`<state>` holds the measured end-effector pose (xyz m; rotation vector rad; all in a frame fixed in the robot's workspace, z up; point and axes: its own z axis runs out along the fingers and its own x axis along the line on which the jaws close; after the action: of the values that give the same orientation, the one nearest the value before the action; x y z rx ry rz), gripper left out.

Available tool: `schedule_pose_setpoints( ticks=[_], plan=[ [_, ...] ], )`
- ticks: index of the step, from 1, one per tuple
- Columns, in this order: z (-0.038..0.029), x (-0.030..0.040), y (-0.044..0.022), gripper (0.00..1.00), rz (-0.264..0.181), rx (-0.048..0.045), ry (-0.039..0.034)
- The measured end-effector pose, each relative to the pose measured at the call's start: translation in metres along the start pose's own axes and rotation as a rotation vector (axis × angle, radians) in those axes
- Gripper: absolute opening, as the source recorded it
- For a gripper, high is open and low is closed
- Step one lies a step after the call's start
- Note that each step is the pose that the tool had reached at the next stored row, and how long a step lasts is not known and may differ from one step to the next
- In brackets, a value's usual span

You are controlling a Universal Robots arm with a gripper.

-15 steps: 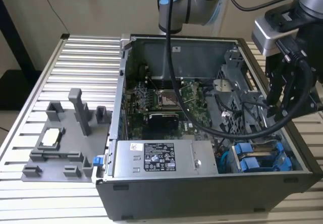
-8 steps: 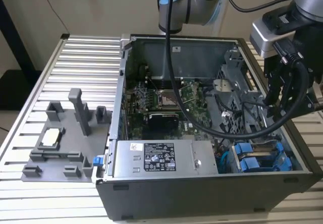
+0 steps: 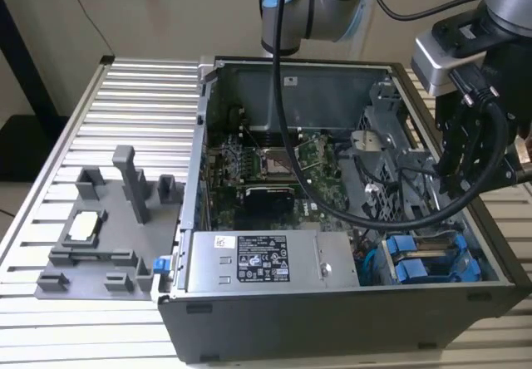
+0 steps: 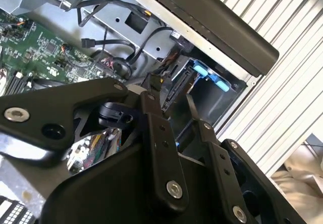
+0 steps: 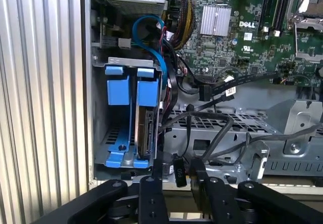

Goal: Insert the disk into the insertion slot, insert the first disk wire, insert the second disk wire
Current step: 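Insert the first disk wire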

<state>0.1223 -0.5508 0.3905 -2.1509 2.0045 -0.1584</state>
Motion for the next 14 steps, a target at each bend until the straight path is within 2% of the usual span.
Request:
schedule_pose_setpoints(
  ticks=[2,4,5,14],
  plan=[
    [0.0,0.0,0.0,0.25,0.0,0.0,0.0],
    [0.0,0.0,0.0,0.25,0.0,0.0,0.0],
    [0.0,0.0,0.0,0.19,0.0,0.0,0.0],
    [0.0001,0.0001,-0.0004,0.19,0.0,-0.0007,0.0]
  ],
)
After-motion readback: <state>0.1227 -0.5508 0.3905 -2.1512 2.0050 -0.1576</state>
